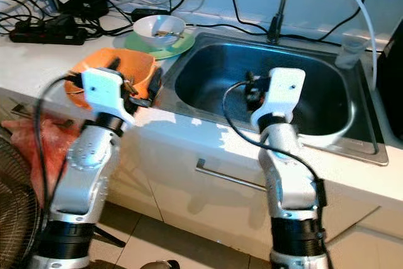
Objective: Kitchen organization
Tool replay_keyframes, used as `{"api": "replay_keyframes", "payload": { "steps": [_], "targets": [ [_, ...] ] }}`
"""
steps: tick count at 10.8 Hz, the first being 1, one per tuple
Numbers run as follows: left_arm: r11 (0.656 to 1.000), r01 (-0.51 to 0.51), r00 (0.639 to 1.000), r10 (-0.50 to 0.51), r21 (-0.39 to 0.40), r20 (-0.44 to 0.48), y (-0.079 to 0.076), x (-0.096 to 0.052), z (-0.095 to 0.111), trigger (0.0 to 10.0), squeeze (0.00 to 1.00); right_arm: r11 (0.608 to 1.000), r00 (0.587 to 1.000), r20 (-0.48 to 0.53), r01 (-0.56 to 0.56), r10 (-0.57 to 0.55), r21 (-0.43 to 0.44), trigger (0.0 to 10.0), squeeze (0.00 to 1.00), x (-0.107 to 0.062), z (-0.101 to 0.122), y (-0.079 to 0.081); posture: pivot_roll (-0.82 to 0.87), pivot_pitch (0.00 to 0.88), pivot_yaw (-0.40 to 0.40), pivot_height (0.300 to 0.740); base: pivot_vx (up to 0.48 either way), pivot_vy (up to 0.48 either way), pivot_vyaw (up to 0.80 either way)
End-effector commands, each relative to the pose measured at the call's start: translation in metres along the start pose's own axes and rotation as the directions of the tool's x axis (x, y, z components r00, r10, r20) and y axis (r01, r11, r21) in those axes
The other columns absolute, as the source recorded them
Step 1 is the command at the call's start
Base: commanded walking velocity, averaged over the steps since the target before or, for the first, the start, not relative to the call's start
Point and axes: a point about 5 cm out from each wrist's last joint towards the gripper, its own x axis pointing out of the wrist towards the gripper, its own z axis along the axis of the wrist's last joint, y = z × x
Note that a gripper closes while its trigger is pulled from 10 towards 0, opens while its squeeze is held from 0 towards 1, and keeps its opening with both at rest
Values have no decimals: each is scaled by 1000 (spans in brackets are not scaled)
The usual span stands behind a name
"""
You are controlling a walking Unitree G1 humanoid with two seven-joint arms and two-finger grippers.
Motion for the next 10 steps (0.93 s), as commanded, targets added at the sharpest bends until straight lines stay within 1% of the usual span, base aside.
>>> {"api": "replay_keyframes", "payload": {
  "steps": [1, 2, 3, 4, 6, 7, 8, 9, 10],
  "targets": [
    [1000, 8, 1000, -8, -8, -13, 0, 3, 0, 10000, 0, 1000, 1000, -2, -25, 25, 18, 10000, 0, -2, 2, 4, 43, 0, 13, 740, 0, 0, 0],
    [1000, 6, 1000, -6, -30, -30, -3, 3, -5, 10000, 0, 995, 994, -41, -101, 101, 15, 10000, 0, -4, -1, 13, 38, 0, 12, 740, 0, 0, 0],
    [999, 5, 999, -6, -32, -34, -4, 4, -7, 10000, 0, 989, 988, -47, -146, 147, 31, 10000, 0, -4, -2, 16, 43, 0, 17, 740, 0, 0, 0],
    [1000, -1, 999, 0, -28, -34, -2, 8, -7, 10000, 0, 984, 982, -59, -178, 179, 18, 10000, 0, -1, -4, 15, 44, 0, 24, 740, 0, 0, 0],
    [999, -35, 999, 36, 8, -28, 6, 12, -4, 10000, 0, 979, 978, -58, -200, 201, 23, 10000, 0, 2, -2, 18, 27, 0, 41, 740, 0, 0, 0],
    [998, -55, 998, 56, 13, -30, 10, 13, -4, 10000, 0, 972, 971, -54, -234, 234, 12, 10000, 0, 0, 1, 20, 27, 0, 44, 740, 0, 0, 0],
    [998, -67, 997, 68, 21, -44, 12, 12, -7, 10000, 0, 963, 961, -64, -269, 270, 21, 10000, 0, -5, -1, 20, 25, 0, 47, 740, 0, 0, 0],
    [997, -73, 996, 74, 11, -51, 12, 13, -8, 10000, 0, 920, 918, -72, -385, 390, 79, 10000, 0, -9, 1, 31, 18, 0, 50, 740, 0, 0, 0],
    [998, -63, 997, 63, 9, -47, 10, 13, -7, 10000, 0, 880, 878, -84, -463, 472, 106, 10000, 0, -12, 3, 37, 15, 0, 51, 740, 0, 0, 0]
  ]
}}
